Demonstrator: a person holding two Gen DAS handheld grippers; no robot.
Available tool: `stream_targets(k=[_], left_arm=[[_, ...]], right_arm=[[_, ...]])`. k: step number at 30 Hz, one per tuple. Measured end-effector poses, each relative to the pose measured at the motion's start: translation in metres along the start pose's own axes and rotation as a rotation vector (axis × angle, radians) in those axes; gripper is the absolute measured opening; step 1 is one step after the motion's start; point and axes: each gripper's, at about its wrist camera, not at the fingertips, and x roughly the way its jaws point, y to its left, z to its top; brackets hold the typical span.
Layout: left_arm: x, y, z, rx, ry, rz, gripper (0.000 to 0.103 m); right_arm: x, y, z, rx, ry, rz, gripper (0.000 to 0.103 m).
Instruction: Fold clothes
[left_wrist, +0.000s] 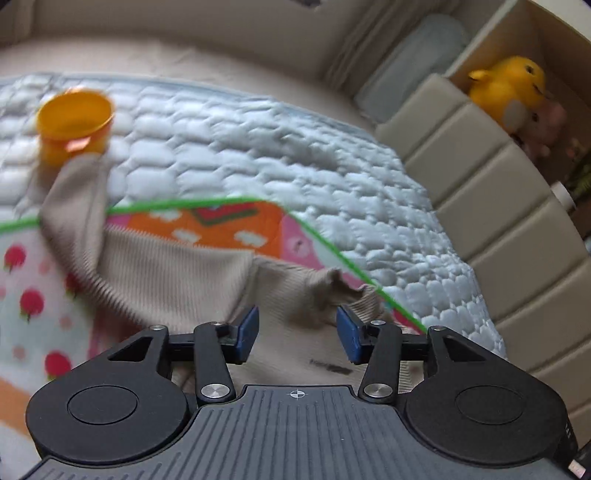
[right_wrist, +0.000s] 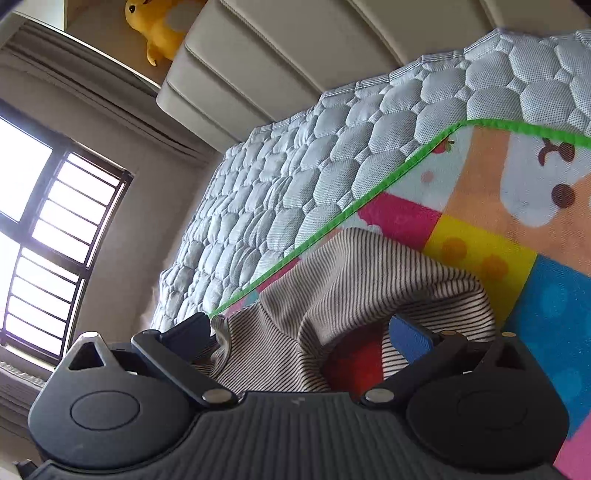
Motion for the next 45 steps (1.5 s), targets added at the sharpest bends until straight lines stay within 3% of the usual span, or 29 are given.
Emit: stream_targets(k=[1,4,7,10,12,17,19,21,24,25,27,31,34,39,42,45], left_arm=[[-0.001,0.024,0.001,-0.063,0.004,0.011,0.072],[-0.011,0.081,0.005,-0.189,-0.058,0.063,0.091],[-0.003,0.122,0.009,-0.307,-0.087,0.085,0.092],[0.021,0.137,0.016,-0.329,-0.105,0.137,0.091],[0.035,0.132,0.027,-0.263,-0.118,0.206,0.090],[0.061,0.083,0.049,0.104,-0.165,0.373,0.092],[0.075,0.075,0.053,0.185,-0.151,0.437,0.092],[0.086,0.073,0.055,0.239,-0.143,0.494,0.084],[0.092,0.080,0.057,0.272,-0.147,0.568,0.037],[0.089,0.079,0.057,0.279,-0.152,0.568,0.027],[0.079,0.077,0.057,0.291,-0.166,0.554,0.014],[0.053,0.042,0.057,0.349,-0.198,0.478,0.008],[0.036,-0.002,0.052,0.378,-0.219,0.384,0.007],[0.015,-0.095,0.029,0.525,-0.265,0.223,0.007],[0.010,-0.134,0.014,0.568,-0.257,0.139,0.007],[0.010,-0.140,0.003,0.561,-0.219,0.137,0.015]], right_arm=[[0.000,0.003,-0.002,-0.013,0.001,-0.002,0.103],[0.002,0.010,-0.006,-0.045,0.006,-0.017,0.103],[0.006,0.016,-0.011,-0.068,0.018,-0.036,0.103],[0.012,0.023,-0.016,-0.102,0.029,-0.064,0.103],[0.017,0.029,-0.021,-0.143,0.024,-0.094,0.103],[0.036,0.038,-0.030,-0.257,0.035,-0.175,0.103],[0.043,0.037,-0.033,-0.263,0.054,-0.183,0.103],[0.047,0.034,-0.033,-0.258,0.069,-0.182,0.103],[0.046,0.032,-0.030,-0.234,0.067,-0.170,0.103],[0.044,0.031,-0.029,-0.227,0.063,-0.163,0.103],[0.040,0.031,-0.026,-0.214,0.052,-0.147,0.103],[0.029,0.031,-0.020,-0.186,0.032,-0.113,0.103],[0.019,0.029,-0.015,-0.153,0.008,-0.089,0.103],[0.000,0.016,0.000,-0.081,-0.046,-0.051,0.103],[0.000,0.003,0.006,-0.030,-0.045,-0.055,0.103],[0.005,-0.011,0.009,0.027,-0.022,-0.057,0.103]])
